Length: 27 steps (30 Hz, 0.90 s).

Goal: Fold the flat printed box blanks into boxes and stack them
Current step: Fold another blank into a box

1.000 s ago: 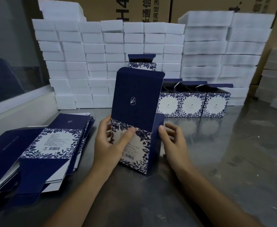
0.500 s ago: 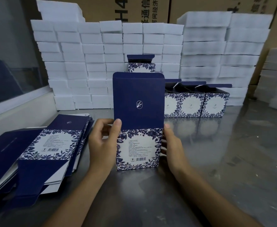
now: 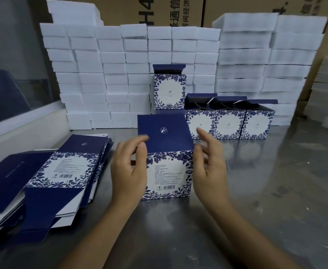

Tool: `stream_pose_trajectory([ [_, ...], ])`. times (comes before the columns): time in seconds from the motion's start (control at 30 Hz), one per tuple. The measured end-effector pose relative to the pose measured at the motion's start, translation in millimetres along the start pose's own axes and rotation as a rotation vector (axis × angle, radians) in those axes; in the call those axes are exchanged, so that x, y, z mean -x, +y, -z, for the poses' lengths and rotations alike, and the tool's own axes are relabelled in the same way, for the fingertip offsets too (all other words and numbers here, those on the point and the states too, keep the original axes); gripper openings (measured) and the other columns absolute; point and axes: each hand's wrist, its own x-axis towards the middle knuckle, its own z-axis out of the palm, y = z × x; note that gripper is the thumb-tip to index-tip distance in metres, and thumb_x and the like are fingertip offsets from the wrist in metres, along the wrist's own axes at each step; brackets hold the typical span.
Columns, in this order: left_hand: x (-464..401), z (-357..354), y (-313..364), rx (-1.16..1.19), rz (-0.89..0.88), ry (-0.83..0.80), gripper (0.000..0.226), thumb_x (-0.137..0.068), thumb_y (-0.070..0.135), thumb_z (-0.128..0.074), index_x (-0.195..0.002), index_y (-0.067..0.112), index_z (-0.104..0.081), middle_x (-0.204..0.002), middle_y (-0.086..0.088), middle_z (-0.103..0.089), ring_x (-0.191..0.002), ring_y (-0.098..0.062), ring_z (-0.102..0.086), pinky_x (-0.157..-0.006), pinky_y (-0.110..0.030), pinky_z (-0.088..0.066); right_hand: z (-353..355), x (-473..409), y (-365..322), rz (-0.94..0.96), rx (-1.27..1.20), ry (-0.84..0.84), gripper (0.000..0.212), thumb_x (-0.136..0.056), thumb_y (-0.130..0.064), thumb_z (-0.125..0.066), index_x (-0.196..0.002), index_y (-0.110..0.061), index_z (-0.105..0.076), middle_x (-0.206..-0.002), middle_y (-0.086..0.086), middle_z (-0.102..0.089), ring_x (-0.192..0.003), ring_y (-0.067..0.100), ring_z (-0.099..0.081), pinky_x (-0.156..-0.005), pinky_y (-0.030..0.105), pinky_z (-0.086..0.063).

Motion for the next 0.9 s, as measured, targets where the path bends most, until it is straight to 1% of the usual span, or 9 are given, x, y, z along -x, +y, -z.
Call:
stream_pose_trajectory([
  [0.1, 2.1, 0.8, -5.2, -0.103, -0.081, -0.045, 0.019, -0.099, 0.039, -0.051, -0.108, 0.03, -0.065, -0.116, 0.004, -0.056, -0.106, 0.002, -0.055, -0.079, -0.004, -0.041, 0.7, -0.5, -2.2, 0.135, 0.178, 0.024, 0.03, -0.098, -0.006, -0.047, -0.12, -0.009, -0.068, -0.129, 0.011, -0.056, -0.119, 0.02, -0.055, -0.099, 0.038, -0.046],
  [0.2, 5.8, -1.1, -8.3, -0.12, -0.122, -0.092, 0.021, -0.098, 0.032, -0.055, -0.111, 0.024, -0.069, -0.134, 0.0, -0.046, -0.109, 0.013, -0.05, -0.079, -0.015, -0.051, 0.8, 3.1, 0.5, 0.273, 0.439, 0.025, 0.033, -0.091, -0.003, -0.054, -0.117, -0.01, -0.072, -0.131, 0.009, -0.061, -0.125, 0.031, -0.056, -0.095, 0.048, -0.045],
  [0.27, 6.9, -2.6, -8.2, -0.144, -0.156, -0.145, 0.028, -0.097, 0.029, -0.053, -0.118, 0.019, -0.068, -0.136, 0.0, -0.051, -0.112, 0.018, -0.047, -0.084, -0.026, -0.055, -0.3, 4.0, 0.5, 0.343, 0.523, 0.005, 0.031, -0.092, -0.008, -0.058, -0.118, -0.015, -0.073, -0.127, 0.004, -0.066, -0.128, 0.028, -0.055, -0.097, 0.051, -0.043],
  [0.33, 7.1, -3.5, -6.9, -0.16, -0.187, -0.163, 0.03, -0.097, 0.027, -0.051, -0.12, 0.018, -0.068, -0.135, 0.001, -0.055, -0.114, 0.016, -0.047, -0.084, -0.026, -0.055, -3.4, 5.0, -1.4, 0.402, 0.532, -0.014, 0.026, -0.095, -0.016, -0.06, -0.117, -0.018, -0.074, -0.124, 0.002, -0.067, -0.127, 0.024, -0.056, -0.1, 0.05, -0.04],
  [0.4, 8.1, -4.7, -5.3, -0.17, -0.227, -0.153, 0.029, -0.097, 0.024, -0.051, -0.118, 0.015, -0.069, -0.133, -0.001, -0.057, -0.114, 0.008, -0.052, -0.082, -0.029, -0.057, -7.9, 6.7, -3.8, 0.425, 0.514, -0.025, 0.022, -0.096, -0.024, -0.063, -0.114, -0.02, -0.075, -0.122, 0.001, -0.068, -0.121, 0.02, -0.059, -0.1, 0.052, -0.04],
  [0.53, 9.4, -7.5, -2.3, -0.173, -0.239, -0.13, 0.025, -0.096, 0.019, -0.053, -0.112, 0.013, -0.071, -0.128, -0.005, -0.06, -0.109, -0.011, -0.06, -0.073, -0.04, -0.06, -12.5, 6.2, -10.2, 0.382, 0.474, -0.095, 0.021, -0.097, -0.024, -0.062, -0.114, -0.022, -0.074, -0.118, 0.001, -0.066, -0.113, 0.026, -0.06, -0.091, 0.053, -0.045],
  [0.67, 8.8, -9.2, -3.0, -0.205, -0.264, -0.1, 0.022, -0.095, 0.016, -0.055, -0.107, 0.011, -0.072, -0.124, -0.007, -0.062, -0.103, -0.011, -0.06, -0.069, -0.04, -0.059, -13.5, 4.5, -14.7, 0.363, 0.505, -0.098, 0.016, -0.097, -0.027, -0.064, -0.106, -0.02, -0.075, -0.111, 0.002, -0.066, -0.107, 0.027, -0.06, -0.084, 0.047, -0.047],
  [0.8, 9.8, -11.3, -2.5, -0.192, -0.26, -0.084, 0.02, -0.094, 0.014, -0.056, -0.103, 0.009, -0.073, -0.12, -0.008, -0.063, -0.099, -0.016, -0.064, -0.07, -0.042, -0.059, -17.9, 0.8, -14.0, 0.349, 0.474, -0.043, 0.011, -0.097, -0.021, -0.064, -0.094, -0.018, -0.074, -0.098, -0.001, -0.065, -0.093, 0.025, -0.058, -0.074, 0.047, -0.046],
  [0.9, 8.8, -12.2, -3.3, -0.177, -0.238, -0.087, 0.021, -0.095, 0.016, -0.055, -0.103, 0.009, -0.073, -0.12, -0.007, -0.063, -0.098, -0.017, -0.065, -0.07, -0.043, -0.059, -18.6, -0.7, -11.4, 0.351, 0.436, -0.025, 0.011, -0.096, -0.022, -0.065, -0.094, -0.02, -0.075, -0.095, -0.003, -0.064, -0.09, 0.022, -0.058, -0.072, 0.046, -0.045],
])
